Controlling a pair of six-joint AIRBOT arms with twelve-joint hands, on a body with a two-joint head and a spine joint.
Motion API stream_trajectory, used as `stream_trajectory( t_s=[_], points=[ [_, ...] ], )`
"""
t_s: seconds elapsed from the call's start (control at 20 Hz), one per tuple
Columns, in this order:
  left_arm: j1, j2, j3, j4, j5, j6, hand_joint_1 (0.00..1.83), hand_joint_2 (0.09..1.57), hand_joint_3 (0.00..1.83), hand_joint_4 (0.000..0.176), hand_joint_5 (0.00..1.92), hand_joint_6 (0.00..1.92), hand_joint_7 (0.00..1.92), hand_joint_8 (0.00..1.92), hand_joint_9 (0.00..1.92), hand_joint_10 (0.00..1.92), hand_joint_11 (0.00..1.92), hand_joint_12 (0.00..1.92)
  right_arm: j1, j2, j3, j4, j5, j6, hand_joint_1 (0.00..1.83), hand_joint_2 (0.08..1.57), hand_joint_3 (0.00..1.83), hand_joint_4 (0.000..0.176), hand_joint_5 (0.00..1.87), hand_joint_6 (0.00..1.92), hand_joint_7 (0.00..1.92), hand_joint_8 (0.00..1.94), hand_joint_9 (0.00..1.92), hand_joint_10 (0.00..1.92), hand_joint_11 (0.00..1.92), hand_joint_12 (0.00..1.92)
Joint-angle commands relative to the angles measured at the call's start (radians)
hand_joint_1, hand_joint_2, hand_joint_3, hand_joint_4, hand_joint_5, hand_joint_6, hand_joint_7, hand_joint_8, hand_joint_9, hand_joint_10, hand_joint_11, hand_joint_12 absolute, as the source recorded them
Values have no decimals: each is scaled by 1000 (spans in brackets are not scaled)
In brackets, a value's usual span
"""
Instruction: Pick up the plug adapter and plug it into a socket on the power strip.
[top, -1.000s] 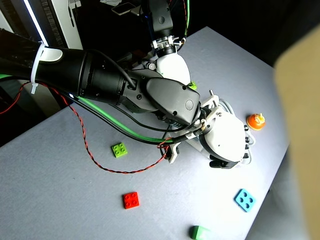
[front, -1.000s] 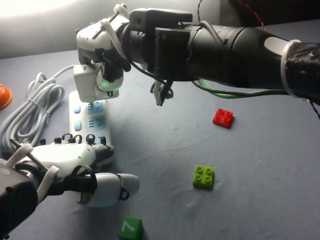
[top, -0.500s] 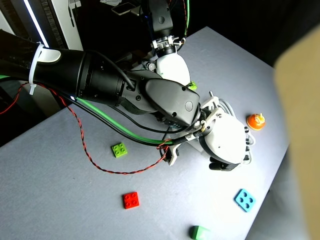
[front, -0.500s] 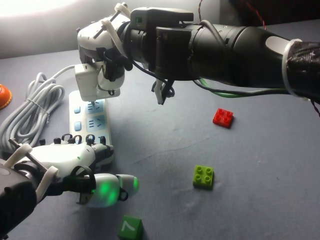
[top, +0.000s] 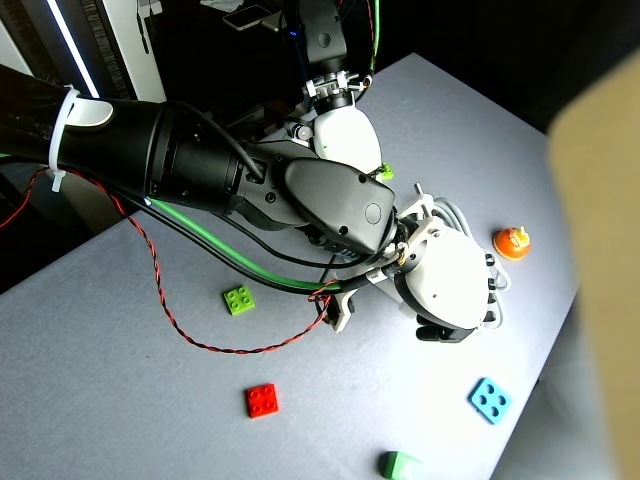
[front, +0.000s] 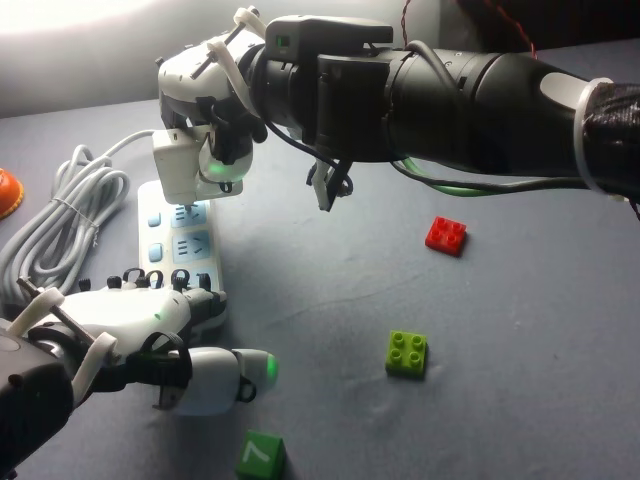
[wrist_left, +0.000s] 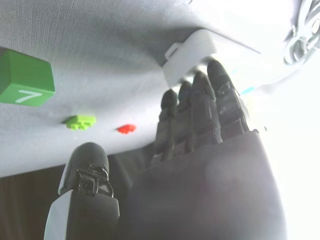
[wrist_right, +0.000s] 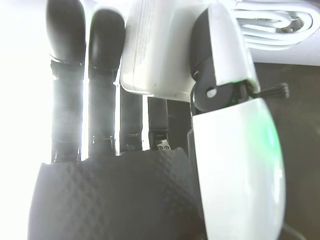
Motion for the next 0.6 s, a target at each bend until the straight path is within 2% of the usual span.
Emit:
stream_trajectory(
  t_s=[0.0, 0.1, 0.35, 0.4, 0.45, 0.55],
  points=[
    [5, 5, 0, 10, -10, -9, 0, 1240, 0, 0, 132, 3, 90, 3, 117, 2, 0, 364, 20, 5, -2, -15, -48, -1, 1386, 1108, 0, 0, 854, 893, 999, 989, 1042, 1180, 974, 1102],
    [7, 5, -2, 10, -10, -10, 0, 1239, 0, 0, 143, 3, 112, 5, 138, 5, 0, 456, 20, 4, -2, -15, -47, -1, 1386, 1108, 0, 0, 841, 911, 1008, 968, 1047, 1170, 985, 1101],
    [10, 5, -2, 10, -10, -10, 0, 1243, 0, 0, 118, 1, 81, 1, 109, 0, 0, 417, 22, 3, -4, -15, -47, -1, 1384, 1112, 0, 0, 840, 910, 1011, 964, 1028, 1205, 967, 1127],
    [12, 5, -2, 10, -10, -10, 0, 1244, 1, 0, 128, 4, 93, 4, 121, 4, 0, 451, 22, 2, -5, -15, -48, -1, 1286, 1128, 0, 0, 846, 989, 1050, 1028, 1044, 916, 976, 1117],
    [13, 6, -3, 10, -9, -10, 0, 1250, 2, 0, 139, 5, 107, 5, 128, 4, 0, 474, 22, 1, -5, -15, -48, -1, 1365, 1113, 0, 0, 846, 919, 1021, 974, 1037, 1139, 972, 1127],
    [14, 6, -3, 10, -9, -10, 0, 1250, 1, 0, 148, 2, 118, 2, 129, 2, 0, 471, 23, -1, -5, -15, -48, -1, 1382, 1115, 1, 0, 837, 911, 1004, 982, 1017, 1223, 952, 1148]
  ],
)
